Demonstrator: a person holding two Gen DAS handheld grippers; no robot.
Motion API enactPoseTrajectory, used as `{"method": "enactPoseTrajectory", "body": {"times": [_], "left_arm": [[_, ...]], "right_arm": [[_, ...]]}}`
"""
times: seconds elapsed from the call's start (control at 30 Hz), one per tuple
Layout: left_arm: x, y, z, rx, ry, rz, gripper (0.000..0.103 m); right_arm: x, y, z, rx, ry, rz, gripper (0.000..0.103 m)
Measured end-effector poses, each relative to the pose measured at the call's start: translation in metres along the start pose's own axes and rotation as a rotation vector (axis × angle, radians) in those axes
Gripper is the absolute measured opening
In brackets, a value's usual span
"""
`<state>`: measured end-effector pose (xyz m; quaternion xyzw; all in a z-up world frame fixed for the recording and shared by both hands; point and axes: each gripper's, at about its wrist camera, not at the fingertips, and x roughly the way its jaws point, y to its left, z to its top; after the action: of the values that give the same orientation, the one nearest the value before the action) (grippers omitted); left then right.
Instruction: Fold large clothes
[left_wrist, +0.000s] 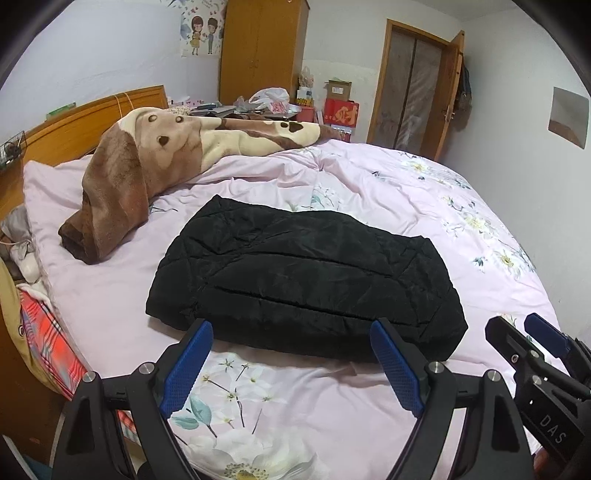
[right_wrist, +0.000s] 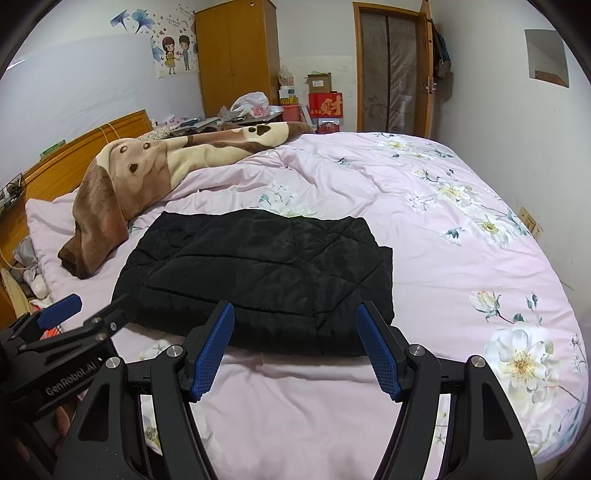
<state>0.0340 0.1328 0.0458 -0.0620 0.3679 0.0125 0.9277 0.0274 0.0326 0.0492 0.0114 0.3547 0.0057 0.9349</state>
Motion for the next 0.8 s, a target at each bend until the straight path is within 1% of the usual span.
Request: {"method": "enactPoseTrajectory", "body": {"times": [0.1,0.3,0.43,0.8], "left_arm": [[-0.0020,-0.0006,-0.0003,0.012,-0.008,0.037,0.087],[-0.0048,-0.0051,-0.0017,0.043,-0.022,0.057,0.087],[-0.0056,-0.0055,-0.0024,0.040,-0.023,0.041,0.087],[-0.0055,-0.0087,-0.0057,0.055,-0.021,0.048,0.087]], "right_arm": [[0.0002,0.0007,-0.0010,-0.001,0.000,0.001,0.069],[0.0000,0.0030,-0.0025,-0.007,-0.005,0.001,0.069],[-0.0012,0.0027,-0.0030,-0.005,-0.011,0.001,0.069],[-0.0029,0.0027,-0.0033,-0.010,-0.007,0.005,0.069]]}}
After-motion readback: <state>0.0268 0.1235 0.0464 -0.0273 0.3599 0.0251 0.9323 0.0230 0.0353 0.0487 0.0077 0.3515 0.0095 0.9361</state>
